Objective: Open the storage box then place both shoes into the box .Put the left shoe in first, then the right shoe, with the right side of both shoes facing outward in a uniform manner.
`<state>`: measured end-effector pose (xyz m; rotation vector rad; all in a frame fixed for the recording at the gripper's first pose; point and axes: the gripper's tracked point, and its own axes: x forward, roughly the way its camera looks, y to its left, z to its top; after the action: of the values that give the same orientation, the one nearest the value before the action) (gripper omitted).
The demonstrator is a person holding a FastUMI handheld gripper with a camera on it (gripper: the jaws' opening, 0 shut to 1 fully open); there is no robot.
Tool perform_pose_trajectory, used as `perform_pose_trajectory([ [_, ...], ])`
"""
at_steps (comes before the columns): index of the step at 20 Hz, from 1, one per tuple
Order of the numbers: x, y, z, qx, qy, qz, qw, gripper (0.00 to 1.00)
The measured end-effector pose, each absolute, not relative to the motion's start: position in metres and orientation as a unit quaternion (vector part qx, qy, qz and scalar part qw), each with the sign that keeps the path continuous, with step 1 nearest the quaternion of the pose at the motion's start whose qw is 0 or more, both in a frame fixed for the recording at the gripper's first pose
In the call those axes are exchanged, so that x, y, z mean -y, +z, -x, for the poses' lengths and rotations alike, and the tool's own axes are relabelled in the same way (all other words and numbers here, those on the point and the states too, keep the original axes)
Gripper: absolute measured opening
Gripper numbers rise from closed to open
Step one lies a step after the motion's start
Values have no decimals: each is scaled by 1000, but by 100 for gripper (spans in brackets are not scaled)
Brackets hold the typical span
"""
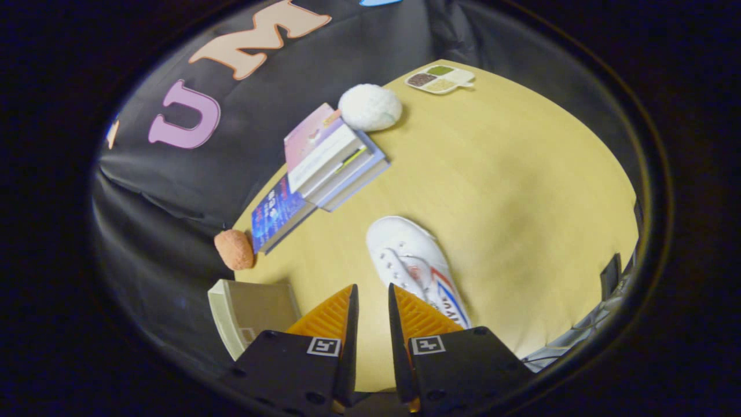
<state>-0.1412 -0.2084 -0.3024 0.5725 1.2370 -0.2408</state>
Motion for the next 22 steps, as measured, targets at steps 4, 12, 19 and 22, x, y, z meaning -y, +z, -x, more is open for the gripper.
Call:
perform_pose_trajectory([
  [4,238,-324,167,-586,-135,-228,766,30],
  [12,243,-354,198,-629,-130,-175,746,40],
  [19,243,-386,197,-645,-126,-137,741,61],
  [22,242,-392,197,-647,-113,-154,738,61],
])
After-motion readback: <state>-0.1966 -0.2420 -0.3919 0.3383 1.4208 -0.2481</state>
